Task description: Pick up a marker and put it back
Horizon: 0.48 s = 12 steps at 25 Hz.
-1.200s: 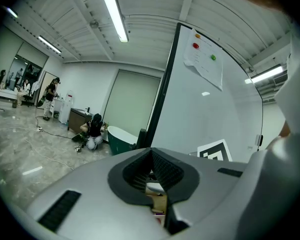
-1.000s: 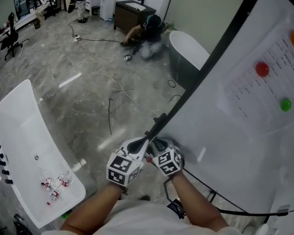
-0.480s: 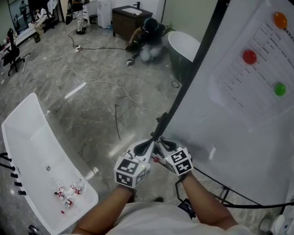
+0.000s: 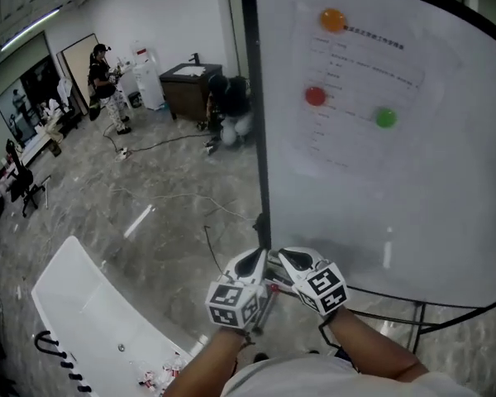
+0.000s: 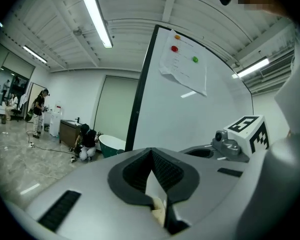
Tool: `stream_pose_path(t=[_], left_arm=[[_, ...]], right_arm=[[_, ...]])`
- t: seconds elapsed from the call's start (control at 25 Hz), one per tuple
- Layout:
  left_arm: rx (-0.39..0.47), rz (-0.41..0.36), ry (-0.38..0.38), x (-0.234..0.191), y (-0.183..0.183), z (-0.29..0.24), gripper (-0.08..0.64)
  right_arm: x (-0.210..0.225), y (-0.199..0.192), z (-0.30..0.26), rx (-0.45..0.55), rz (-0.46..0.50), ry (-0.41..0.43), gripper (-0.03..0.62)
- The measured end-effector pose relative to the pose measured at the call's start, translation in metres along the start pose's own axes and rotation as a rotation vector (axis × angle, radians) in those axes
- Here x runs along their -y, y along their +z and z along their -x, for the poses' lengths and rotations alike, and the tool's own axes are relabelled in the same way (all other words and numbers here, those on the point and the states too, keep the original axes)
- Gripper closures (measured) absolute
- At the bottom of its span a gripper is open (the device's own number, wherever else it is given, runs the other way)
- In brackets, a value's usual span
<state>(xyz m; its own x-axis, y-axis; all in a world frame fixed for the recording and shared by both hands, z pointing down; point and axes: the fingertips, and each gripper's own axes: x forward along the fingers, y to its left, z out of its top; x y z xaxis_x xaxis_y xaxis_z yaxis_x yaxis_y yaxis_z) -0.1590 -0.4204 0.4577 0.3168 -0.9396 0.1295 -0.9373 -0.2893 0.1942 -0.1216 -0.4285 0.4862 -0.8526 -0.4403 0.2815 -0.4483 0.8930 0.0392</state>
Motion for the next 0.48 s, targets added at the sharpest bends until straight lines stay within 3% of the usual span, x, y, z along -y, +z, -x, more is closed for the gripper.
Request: stream_pose_path(t=[0.24, 0.48], left_arm=[[0.014, -0.04, -0.04, 0.051, 0.022, -0.002, 0.558], [0.033, -0.078, -0.079, 0.074, 0.039, -0.008, 0.558]], right_arm=[[0.013, 0.045, 0.068, 0.166, -0.051, -0.097, 0.591], [0.022, 0.065, 0.091, 0.212, -0.08, -0.122, 0.591]])
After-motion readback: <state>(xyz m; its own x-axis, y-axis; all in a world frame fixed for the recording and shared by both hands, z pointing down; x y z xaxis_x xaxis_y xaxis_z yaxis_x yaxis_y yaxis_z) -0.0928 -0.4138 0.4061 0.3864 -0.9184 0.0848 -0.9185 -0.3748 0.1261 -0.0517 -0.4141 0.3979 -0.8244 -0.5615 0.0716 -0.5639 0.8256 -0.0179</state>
